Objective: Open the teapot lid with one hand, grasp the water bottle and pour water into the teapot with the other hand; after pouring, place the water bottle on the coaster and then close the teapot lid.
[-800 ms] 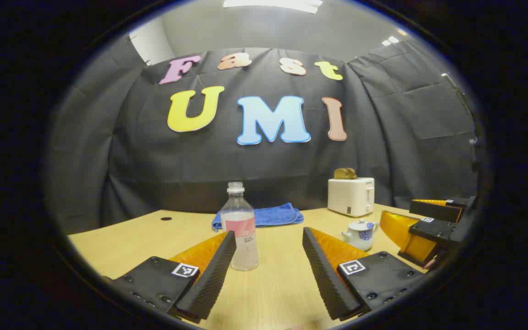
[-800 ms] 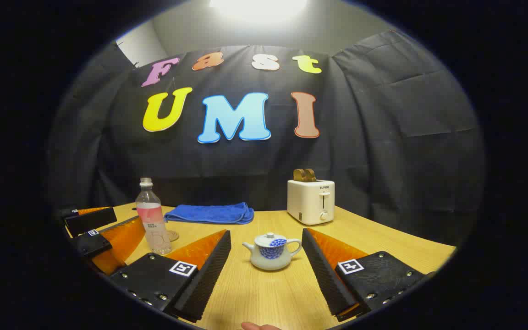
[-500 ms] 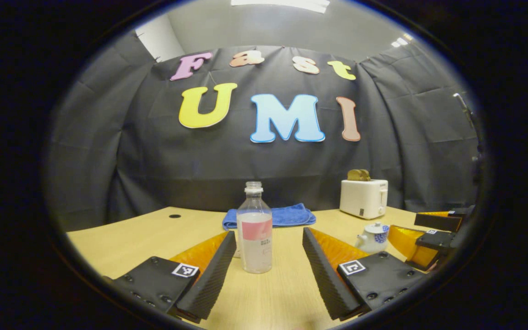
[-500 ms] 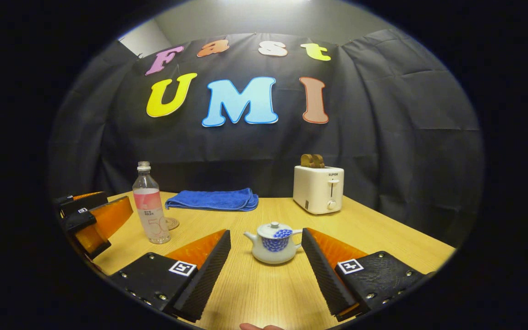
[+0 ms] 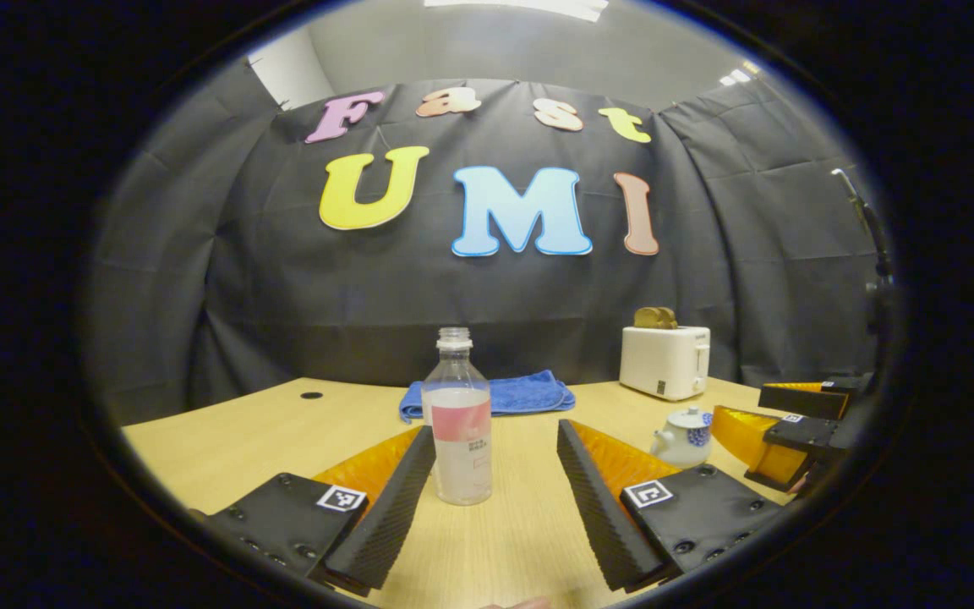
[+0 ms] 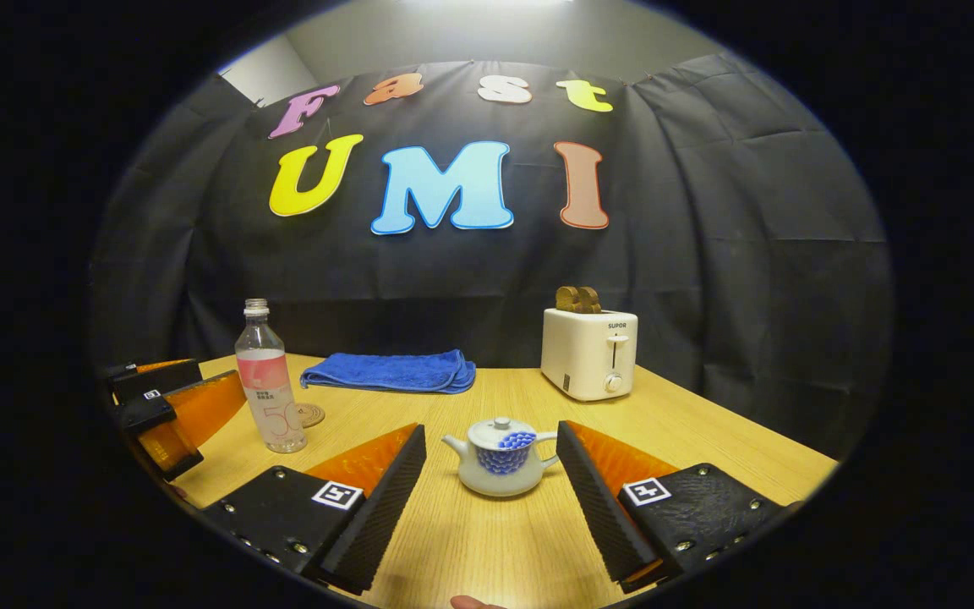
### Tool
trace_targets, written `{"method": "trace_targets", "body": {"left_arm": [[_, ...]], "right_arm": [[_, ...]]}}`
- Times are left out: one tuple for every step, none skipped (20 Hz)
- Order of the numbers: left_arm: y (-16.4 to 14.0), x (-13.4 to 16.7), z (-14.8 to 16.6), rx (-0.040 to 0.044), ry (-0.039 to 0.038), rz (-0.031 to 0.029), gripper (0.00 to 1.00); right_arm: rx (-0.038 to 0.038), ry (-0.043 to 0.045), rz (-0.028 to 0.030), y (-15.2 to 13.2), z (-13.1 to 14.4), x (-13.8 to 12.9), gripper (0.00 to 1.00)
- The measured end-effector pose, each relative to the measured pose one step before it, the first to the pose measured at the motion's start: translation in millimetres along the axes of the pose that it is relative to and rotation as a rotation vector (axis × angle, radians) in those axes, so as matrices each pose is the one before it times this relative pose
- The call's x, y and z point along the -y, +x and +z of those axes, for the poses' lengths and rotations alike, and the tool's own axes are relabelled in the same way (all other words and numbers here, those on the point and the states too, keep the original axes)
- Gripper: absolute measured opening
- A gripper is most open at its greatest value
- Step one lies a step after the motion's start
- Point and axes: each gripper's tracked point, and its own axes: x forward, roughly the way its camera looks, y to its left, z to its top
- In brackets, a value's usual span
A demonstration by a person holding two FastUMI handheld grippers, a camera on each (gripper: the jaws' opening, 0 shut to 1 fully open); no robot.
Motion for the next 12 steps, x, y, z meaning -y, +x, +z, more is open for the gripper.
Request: {"method": "trace_targets", "body": {"left_arm": [[0.73,0.59,-1.17,-0.00393,0.00707,-0.00078,1.00],[0.65,0.88,0.81,-0.00264,0.00527,-0.00274,1.00],[0.13,0.63,-0.30,-0.00045,0.00366,-0.00196,1.00],[-0.36,-0.46,1.63,0.00242,0.00316,-0.00060,1.00],[0.00,-0.81,0.36,0.00349,0.00111,0.00063,1.00],[0.46,-1.17,0.98,0.00319,-0.00105,0.00207,1.00],[0.03,-1.01,0.63,0.00204,-0.00329,0.00048,1.00],[1.83,-0.61,-1.50,-0.00333,-0.00643,-0.00098,1.00],[1.05,-0.39,-0.12,-0.00478,-0.00920,-0.00087,1.00],[-0.03,-0.30,-0.85,-0.00473,-0.01015,-0.00118,1.00],[0.76,-1.08,0.08,-0.00336,-0.00876,-0.00027,1.00],[-0.58,-1.83,-0.12,-0.00175,-0.00500,0.00161,1.00]], "right_arm": [[-0.00554,0.00750,0.00297,3.03,-1.56,0.36,0.96],[-0.00923,0.01212,0.00449,3.20,-2.88,0.05,0.96],[-0.00210,0.01988,-0.00113,1.56,-0.80,2.32,0.96],[-0.00317,0.01763,-0.00464,1.74,-0.08,2.78,0.96],[-0.00272,0.00597,-0.00885,1.81,0.65,3.17,0.96],[0.00094,-0.01733,-0.01549,2.02,1.36,4.27,0.96],[0.00487,-0.02225,-0.00724,2.46,2.66,2.11,0.96],[0.00844,-0.02136,-0.00387,3.44,3.45,0.45,0.96],[0.00279,-0.02005,-0.00285,3.29,0.84,0.05,0.96],[-0.00017,-0.01691,0.01435,5.13,0.14,-3.57,0.96],[-0.00475,-0.00274,0.01063,4.07,-0.18,-1.00,0.91],[-0.00188,0.00901,0.01387,4.32,0.90,-1.72,0.87]]}}
